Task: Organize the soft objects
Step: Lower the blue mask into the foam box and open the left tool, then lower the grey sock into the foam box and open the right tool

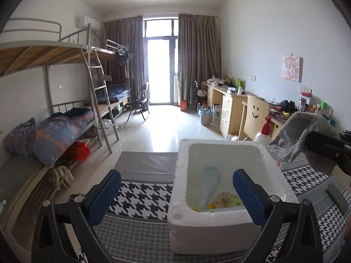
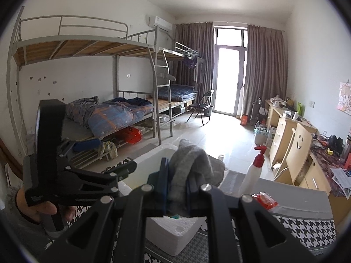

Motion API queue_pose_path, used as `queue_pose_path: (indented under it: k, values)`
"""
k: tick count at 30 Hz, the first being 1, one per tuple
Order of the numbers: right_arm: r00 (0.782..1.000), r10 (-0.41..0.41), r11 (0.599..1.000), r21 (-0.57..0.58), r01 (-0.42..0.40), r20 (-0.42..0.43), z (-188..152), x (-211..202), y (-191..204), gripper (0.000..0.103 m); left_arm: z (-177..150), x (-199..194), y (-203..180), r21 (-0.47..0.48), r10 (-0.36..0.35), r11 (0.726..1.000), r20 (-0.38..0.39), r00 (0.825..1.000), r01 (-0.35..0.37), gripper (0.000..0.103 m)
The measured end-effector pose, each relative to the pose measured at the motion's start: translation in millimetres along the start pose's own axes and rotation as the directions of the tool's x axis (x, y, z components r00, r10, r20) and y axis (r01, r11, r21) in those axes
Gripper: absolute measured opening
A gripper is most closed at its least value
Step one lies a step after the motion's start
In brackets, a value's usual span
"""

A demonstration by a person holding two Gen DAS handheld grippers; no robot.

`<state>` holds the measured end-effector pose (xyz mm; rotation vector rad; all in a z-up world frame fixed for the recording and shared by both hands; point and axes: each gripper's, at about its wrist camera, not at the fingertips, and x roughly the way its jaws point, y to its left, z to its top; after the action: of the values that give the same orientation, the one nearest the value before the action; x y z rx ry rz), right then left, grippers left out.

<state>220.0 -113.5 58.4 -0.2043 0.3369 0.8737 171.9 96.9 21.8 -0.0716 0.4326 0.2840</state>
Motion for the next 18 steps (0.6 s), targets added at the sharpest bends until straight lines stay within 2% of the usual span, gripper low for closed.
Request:
queue_pose_path:
  k: [7,18]
  values:
    - [1.000,0.019,1.000,0.002,-0.019,-0.015,0.1,11.5,3.4,0.016,-6.6,-3.0,12.2,-0.011,0.047,0.999,0.003,0.999,-0.047,0.102]
    - [0.997,0.051,0.999,0.013,-0.051,-0.060,-4.3,32.0,8.8,0.016,-14.3,-1.2,28.5,-0.042,0.046,0.998,-0.012,0.999,-0.046,0.102]
